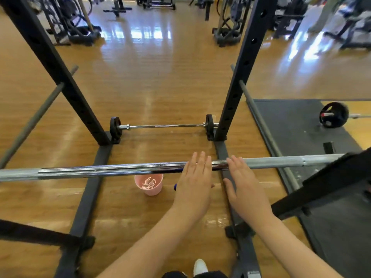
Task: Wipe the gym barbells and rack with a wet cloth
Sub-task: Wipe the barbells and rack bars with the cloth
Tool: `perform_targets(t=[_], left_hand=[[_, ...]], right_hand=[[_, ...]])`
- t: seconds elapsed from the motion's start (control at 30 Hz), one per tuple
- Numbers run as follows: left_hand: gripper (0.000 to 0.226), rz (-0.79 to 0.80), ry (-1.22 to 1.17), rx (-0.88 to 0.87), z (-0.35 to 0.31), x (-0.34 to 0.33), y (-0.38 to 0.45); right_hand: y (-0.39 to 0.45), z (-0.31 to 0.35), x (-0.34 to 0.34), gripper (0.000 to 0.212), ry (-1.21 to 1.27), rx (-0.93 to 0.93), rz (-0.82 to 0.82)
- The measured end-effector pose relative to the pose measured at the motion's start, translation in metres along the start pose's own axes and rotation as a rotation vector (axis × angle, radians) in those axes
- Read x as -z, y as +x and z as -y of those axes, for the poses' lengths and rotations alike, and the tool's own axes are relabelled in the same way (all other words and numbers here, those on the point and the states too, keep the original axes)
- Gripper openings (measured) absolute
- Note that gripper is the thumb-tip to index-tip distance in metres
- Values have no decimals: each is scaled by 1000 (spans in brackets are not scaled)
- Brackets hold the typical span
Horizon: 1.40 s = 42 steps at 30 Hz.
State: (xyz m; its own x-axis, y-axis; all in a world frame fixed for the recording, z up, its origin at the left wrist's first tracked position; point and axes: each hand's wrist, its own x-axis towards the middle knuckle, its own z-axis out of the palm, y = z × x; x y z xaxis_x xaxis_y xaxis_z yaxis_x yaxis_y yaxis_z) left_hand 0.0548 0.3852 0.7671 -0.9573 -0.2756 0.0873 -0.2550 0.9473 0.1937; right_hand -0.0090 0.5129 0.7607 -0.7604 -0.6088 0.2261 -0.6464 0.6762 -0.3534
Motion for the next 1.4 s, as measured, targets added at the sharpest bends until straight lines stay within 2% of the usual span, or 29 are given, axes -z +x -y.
perform_targets(t=[0.2,0.27,0.53,0.8,1.13,1.4], left_hand=[[67,120,-32,-91,-8,-4,-2],[67,66,-56,-120,-7,-8,-4],[69,23,-36,-151,-25,-9,-3],[72,18,-57,-70,-79,-14,13],[74,-34,-106,114,-181,-35,33],[69,-13,-77,76,-210,-44,52]], right_hand=[[-11,-11,-3,62,-93,-66,12],[-13,-13,0,63,-101,-91,12],[-19,-25,7,64,-64,-140,59],[-18,-73,28,65,-151,-68,29],[-20,-165,76,66,-190,120,113],[-17,-199,89,65,-151,122,183]])
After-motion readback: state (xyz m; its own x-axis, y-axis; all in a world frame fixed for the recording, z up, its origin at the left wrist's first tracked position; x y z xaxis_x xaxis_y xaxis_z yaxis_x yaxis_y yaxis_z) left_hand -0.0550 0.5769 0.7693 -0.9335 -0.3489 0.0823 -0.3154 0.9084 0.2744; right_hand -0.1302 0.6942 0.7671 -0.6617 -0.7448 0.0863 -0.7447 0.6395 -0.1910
